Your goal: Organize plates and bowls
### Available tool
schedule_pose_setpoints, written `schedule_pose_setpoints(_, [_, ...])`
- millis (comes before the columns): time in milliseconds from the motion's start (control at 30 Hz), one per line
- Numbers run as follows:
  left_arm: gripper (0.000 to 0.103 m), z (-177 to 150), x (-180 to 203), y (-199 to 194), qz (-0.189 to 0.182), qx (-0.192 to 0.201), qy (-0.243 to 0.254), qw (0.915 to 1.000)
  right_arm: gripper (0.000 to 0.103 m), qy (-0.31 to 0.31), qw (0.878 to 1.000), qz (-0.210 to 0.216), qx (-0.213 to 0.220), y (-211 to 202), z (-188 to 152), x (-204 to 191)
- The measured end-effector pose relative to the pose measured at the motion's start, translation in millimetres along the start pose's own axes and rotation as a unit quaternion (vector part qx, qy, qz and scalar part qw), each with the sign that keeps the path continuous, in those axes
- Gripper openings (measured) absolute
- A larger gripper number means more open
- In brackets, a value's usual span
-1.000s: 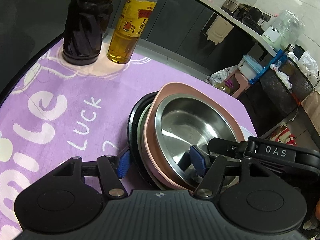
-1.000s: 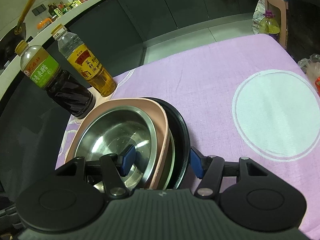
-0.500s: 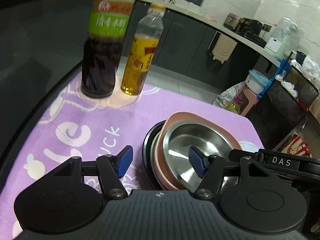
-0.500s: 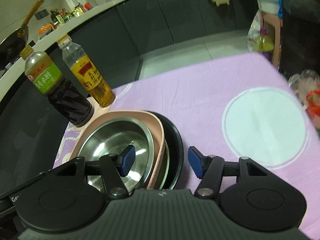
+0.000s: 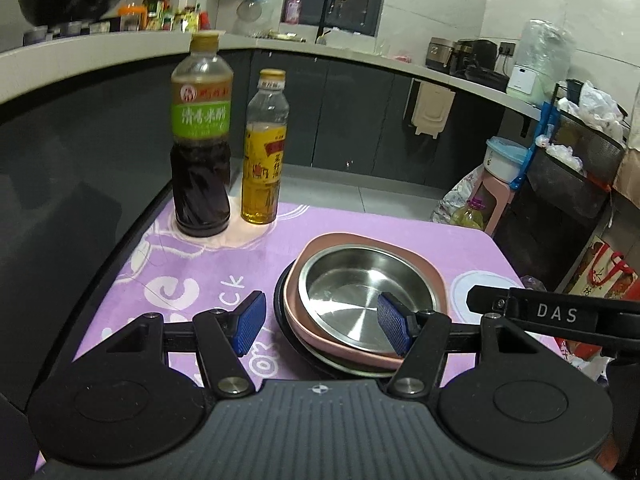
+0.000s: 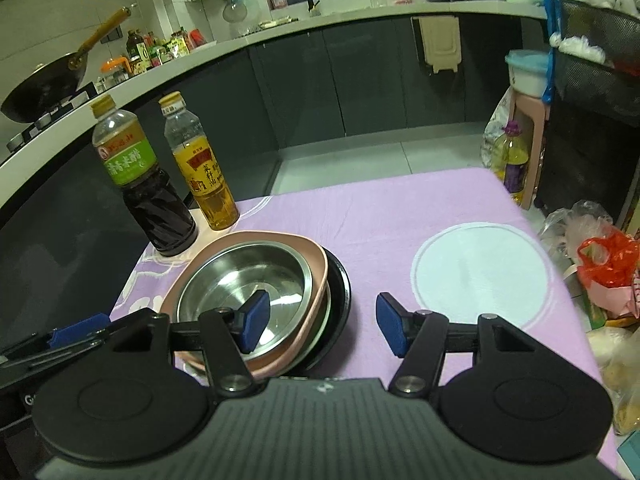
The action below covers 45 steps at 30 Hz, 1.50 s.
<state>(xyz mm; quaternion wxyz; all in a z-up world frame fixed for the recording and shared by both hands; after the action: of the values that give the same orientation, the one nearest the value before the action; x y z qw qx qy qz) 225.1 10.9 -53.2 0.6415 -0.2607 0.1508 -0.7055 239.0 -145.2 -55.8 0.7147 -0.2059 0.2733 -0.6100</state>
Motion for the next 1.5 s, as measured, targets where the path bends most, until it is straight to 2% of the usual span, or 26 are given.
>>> schedule_pose_setpoints(267, [0.058,-9,11,-38,-0.001,0.023,0.011,0.9997,0.060,-0.015,1.000,-0.014,0.022,-33,-8,-7])
schedule_pose_setpoints(700, [0.059,-26,17,-106,0.018,0.071,0.030,0.9968,0.060,-0.033,0.997,-0.027,0.061,-86,-27,-23])
schedule_pose_setpoints(967, [0.059,-49,17,-127,0.038,0.066,0.039,0.9964,0.060,-0.038,0.996,-0.033,0.067,-109,-50,-31])
schedule_pose_setpoints(1133, [0.059,-63,20,-139,0.035,0.062,0.049,0.9962,0.060,-0.040,0.996,-0.038,0.065,-118,-61,-31])
schedule_pose_setpoints(1500, [0.059,-71,21,-160,0.038,0.073,0.054,0.9952,0.060,-0.037,0.997,-0.031,0.058,-129,-77,-35])
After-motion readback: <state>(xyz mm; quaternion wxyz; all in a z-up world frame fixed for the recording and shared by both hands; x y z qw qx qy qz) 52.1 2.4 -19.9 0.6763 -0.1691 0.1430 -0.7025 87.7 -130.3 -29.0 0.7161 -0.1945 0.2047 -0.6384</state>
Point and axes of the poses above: each gripper's, at about its wrist camera, not at the fingertips, and y roughly the way its jaws point, x to its right, z to its top, the point moved 8 cm from there along y, roughly the way its jaws point, and after that the axes turned 2 degrees about -y, right-handed, at the moved point
